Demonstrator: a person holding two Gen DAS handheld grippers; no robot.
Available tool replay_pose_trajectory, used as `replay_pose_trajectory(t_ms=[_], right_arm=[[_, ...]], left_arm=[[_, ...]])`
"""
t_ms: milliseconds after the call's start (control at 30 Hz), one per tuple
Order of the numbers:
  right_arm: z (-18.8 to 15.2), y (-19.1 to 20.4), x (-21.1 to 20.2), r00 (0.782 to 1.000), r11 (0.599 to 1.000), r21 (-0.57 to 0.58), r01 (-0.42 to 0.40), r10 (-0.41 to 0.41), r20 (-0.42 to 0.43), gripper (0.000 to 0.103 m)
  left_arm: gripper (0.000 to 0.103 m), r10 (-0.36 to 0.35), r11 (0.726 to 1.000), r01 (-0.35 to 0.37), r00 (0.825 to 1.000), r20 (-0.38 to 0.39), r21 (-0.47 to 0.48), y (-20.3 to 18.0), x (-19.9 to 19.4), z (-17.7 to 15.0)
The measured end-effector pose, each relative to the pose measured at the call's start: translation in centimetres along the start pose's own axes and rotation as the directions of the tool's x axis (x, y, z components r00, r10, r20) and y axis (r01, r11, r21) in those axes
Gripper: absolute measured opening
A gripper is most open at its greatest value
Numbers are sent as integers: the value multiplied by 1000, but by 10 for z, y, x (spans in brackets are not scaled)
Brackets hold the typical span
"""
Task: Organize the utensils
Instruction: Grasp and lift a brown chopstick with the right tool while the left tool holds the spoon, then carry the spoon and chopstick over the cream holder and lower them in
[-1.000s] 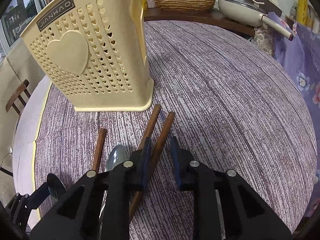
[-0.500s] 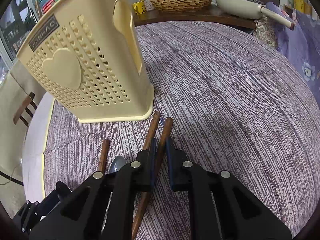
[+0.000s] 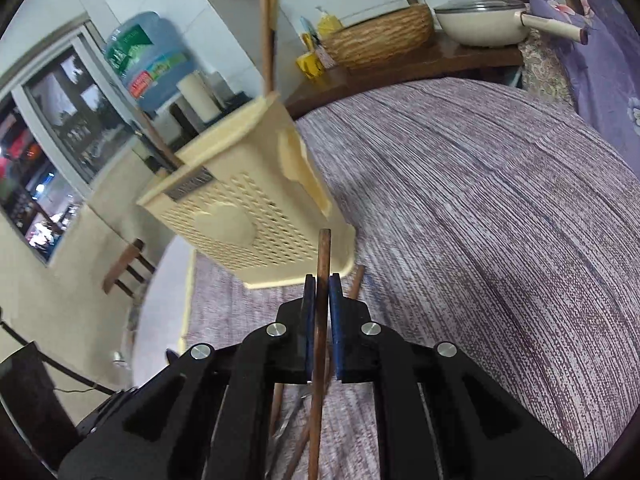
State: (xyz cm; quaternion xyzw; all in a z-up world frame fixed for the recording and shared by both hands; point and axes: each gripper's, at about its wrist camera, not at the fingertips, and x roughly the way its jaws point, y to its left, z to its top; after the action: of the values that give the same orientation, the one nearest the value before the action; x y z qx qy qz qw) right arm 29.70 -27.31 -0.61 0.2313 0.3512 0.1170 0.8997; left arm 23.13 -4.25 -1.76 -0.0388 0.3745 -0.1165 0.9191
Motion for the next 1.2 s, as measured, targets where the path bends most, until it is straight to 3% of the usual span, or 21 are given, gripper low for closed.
replay_pose_trajectory(t_ms=[33, 67, 100, 200, 400, 433, 500, 567, 700, 767, 867, 1000, 1100, 1200], right_arm=[[1, 1, -6, 1000, 1000, -6, -18, 18, 7, 8], [2, 5, -13, 999, 999, -16, -39, 39, 17, 8], [2, 8, -19, 998, 998, -26, -52, 53, 26, 8], [3, 19, -38, 995, 994, -78, -78, 82, 49, 8], [3, 18, -48, 996, 994, -98, -45, 52, 70, 8], [3, 17, -48, 996, 995, -94, -41, 47, 73, 8], [3, 13, -47, 996, 996, -81, -41, 47, 72, 8], [3, 11, -46, 997, 996, -84, -34, 40, 72, 8], [1, 14, -49, 996, 994, -103, -19, 28, 86, 8], [1, 15, -51, 995, 994, -106, -16, 26, 94, 8], [1, 13, -53, 995, 995, -100, -19, 29, 95, 8], [1, 13, -53, 995, 995, -99, -20, 29, 94, 8], [0, 14, -52, 995, 995, -99, -20, 29, 94, 8], [0, 14, -52, 995, 995, -99, -20, 29, 94, 8]], left_arm=[[44, -5, 1000, 5, 1000, 8, -2, 0, -3, 2], [16, -5, 1000, 5, 1000, 23, -2, 1, -7, 4], [9, -10, 1000, 10, 1000, 26, 6, 1, -9, 7], [8, -38, 999, 38, 999, 34, 6, 3, -15, 13], [8, 9, 1000, -9, 1000, 20, -24, 13, -5, 14], [10, 19, 1000, -19, 1000, 13, -11, 13, -2, 13], [24, 24, 1000, -24, 1000, -5, 4, 10, 3, 11], [56, 8, 1000, -8, 1000, -13, 13, 7, 6, 9], [63, -5, 994, 6, 1000, -13, 107, -9, 15, 3], [71, -30, 987, 33, 999, -22, 158, -17, 24, 1], [73, -2, 976, 12, 999, -45, 217, -21, 41, -2], [73, -18, 971, 42, 994, -104, 236, -22, 59, -4], [72, -1, 963, 29, 994, -105, 267, -27, 64, -6], [62, 3, 960, 34, 991, -130, 278, -29, 72, -6]])
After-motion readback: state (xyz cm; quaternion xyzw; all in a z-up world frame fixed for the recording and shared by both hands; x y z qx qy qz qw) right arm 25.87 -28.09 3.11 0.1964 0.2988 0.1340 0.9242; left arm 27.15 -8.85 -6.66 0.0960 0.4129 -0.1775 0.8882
